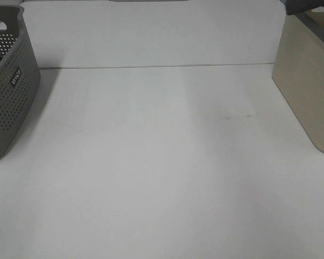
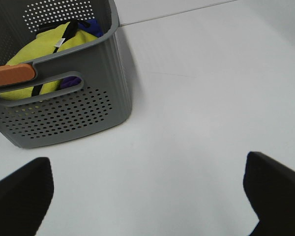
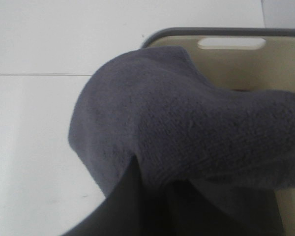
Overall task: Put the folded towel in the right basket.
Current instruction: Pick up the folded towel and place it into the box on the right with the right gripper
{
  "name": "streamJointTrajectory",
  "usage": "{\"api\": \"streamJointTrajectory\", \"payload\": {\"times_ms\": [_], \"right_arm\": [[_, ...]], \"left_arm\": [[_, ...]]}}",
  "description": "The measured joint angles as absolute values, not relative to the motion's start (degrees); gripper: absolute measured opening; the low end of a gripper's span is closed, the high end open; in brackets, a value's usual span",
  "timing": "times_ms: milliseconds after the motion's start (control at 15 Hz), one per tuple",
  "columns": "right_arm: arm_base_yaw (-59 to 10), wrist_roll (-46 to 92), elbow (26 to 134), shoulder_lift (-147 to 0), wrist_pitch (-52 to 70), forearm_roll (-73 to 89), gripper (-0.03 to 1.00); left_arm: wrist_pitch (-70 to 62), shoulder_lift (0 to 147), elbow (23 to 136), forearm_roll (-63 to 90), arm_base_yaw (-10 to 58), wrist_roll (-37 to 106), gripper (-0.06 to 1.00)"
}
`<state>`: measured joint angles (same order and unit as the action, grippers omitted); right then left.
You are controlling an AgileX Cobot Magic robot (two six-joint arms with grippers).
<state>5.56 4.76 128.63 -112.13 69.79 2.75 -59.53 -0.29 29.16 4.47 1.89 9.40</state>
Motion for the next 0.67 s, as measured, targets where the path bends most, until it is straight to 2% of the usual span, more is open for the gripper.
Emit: {"api": "streamJointTrajectory", "payload": {"times_ms": [133,200,467,533,667], "right_arm": [[11.34,4.58,127.37,-112.13,69.84,7.51,0.04],[16.96,4.18,124.22,-112.13,69.84,12.26,0.04],[19.14,4.18,114.82,-112.13,69.61,13.87,0.08],[19.14,4.18,112.82,-112.19,69.39,13.98,0.16],[19.14,4.18,111.78,-112.82,69.33,14.27,0.46]], "left_arm": [[-59.53,-0.29,29.16,4.47,1.89,9.40,0.99],[-59.53,-0.29,29.16,4.47,1.89,9.40,0.99],[-59.53,-0.29,29.16,4.47,1.89,9.40,0.99],[-59.53,-0.29,29.16,4.47,1.89,9.40,0.99],[-59.53,-0.29,29.16,4.47,1.89,9.40,0.99]]}}
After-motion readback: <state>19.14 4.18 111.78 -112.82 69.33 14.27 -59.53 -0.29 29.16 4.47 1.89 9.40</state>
